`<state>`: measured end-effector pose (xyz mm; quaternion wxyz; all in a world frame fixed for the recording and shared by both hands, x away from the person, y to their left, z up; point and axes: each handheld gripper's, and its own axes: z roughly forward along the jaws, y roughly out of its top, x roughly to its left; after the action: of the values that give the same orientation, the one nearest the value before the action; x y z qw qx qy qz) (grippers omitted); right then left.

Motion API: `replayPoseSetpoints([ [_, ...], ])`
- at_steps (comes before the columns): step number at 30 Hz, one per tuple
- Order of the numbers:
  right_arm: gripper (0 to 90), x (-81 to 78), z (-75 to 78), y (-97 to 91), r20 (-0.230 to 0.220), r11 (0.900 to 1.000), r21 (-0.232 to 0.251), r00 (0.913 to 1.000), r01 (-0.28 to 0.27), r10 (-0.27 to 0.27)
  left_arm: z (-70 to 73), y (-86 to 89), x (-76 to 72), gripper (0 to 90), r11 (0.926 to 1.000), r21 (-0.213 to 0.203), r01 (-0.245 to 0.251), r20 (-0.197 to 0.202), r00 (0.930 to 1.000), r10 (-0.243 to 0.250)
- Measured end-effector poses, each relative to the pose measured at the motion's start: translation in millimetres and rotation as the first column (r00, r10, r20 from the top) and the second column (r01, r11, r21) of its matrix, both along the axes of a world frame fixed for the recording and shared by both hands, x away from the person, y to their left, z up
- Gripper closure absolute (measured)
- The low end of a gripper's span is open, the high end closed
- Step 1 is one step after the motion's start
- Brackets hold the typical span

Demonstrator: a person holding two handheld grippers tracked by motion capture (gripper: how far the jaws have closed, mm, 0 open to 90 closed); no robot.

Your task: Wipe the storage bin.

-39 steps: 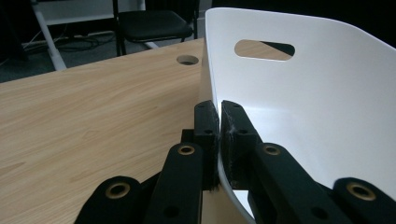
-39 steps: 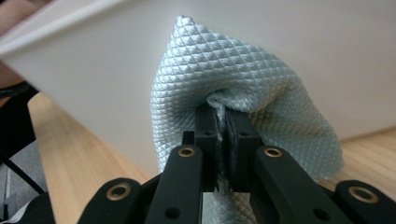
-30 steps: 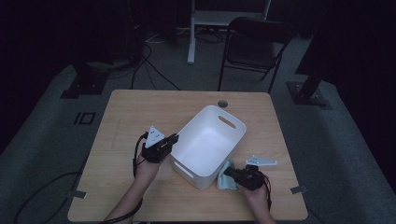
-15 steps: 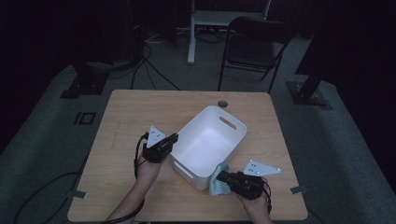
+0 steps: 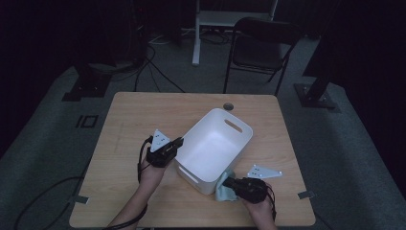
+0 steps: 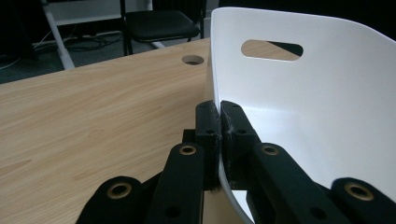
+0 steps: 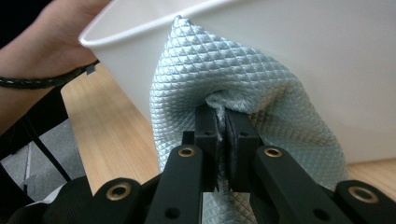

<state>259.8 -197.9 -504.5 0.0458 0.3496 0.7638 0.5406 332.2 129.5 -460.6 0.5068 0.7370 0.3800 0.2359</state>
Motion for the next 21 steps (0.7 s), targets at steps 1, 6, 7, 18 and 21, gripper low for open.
replayPoseSetpoints([
  [1, 85.0, 0.4, -1.2, -0.2, -0.004, 1.0, 0.0, 1.0, 0.002, -0.002, -0.1, 0.0, 0.1, 87.0, 1.0, -0.003, 0.0, 0.0, 1.0, 0.0],
  [6, 85.0, 3.3, -10.9, -0.9, -0.034, 0.9996, -0.027, 0.9993, 0.012, -0.013, 0.1, 0.0, 0.2, 86.9, 1.0, -0.002, -0.003, -0.003, 1.0, 0.003],
  [7, 85.0, 4.1, -13.3, -1.1, -0.048, 0.9996, -0.026, 0.9987, 0.012, -0.014, 0.1, 0.0, 0.2, 87.0, 1.0, -0.002, -0.003, -0.003, 1.0, 0.003],
  [18, 84.9, -22.9, 27.4, 11.9, 0.068, 0.994, 0.053, 0.9934, -0.096, 0.092, 0.1, -0.9, 0.3, 87.3, 0.9998, -0.002, -0.018, -0.005, 0.9998, 0.018],
  [21, 84.9, -24.4, 32.3, 14.3, 0.09, 0.9947, 0.039, 0.9917, -0.095, 0.091, -0.2, 0.2, 1.4, 87.3, 1.0, -0.009, 0.0, -0.008, 1.0, 0.0],
])
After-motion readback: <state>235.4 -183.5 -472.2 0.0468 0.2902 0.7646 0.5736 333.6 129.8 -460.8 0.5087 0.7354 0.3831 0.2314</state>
